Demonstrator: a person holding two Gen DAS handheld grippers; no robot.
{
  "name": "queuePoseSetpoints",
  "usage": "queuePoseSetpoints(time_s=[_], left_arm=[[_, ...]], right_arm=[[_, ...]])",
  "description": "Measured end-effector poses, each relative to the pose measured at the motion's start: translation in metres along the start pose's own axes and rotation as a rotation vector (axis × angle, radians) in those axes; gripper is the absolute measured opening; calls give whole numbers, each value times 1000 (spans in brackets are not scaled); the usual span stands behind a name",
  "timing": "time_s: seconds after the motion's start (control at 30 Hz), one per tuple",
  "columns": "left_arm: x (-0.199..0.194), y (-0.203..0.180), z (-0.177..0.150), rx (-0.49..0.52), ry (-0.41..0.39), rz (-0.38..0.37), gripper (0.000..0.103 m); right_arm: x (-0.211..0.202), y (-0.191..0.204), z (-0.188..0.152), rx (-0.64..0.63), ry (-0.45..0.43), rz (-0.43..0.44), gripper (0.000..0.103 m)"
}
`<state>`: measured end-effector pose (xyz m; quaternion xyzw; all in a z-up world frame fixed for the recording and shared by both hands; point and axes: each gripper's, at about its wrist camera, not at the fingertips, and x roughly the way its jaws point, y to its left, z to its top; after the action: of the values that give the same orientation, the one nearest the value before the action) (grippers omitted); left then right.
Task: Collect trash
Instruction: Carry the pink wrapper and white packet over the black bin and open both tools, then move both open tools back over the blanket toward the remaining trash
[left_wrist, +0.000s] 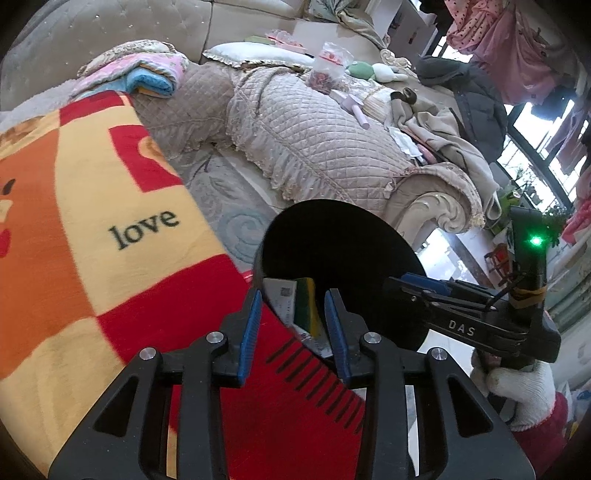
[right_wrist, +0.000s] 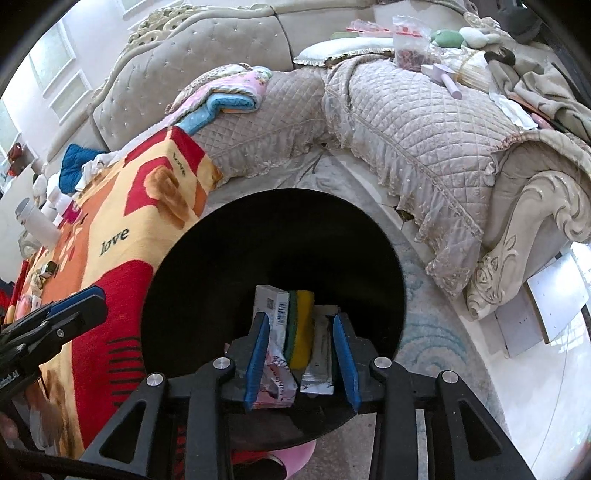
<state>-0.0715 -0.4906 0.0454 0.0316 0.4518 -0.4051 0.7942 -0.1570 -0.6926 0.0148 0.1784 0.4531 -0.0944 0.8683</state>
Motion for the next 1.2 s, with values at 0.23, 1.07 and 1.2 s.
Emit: queuePoseSetpoints(time_s=[0.23, 1.07, 1.2], left_arm=[[-15, 18, -4, -38, -19, 50, 33], [-89, 104, -51, -173, -71, 260, 34], [-107, 123, -62, -199, -74, 291, 35]], right_arm=[[2, 24, -4, -42, 12, 16, 39], [6, 148, -15, -239, 36, 116, 44], [11, 174, -17, -270, 44, 145, 50]])
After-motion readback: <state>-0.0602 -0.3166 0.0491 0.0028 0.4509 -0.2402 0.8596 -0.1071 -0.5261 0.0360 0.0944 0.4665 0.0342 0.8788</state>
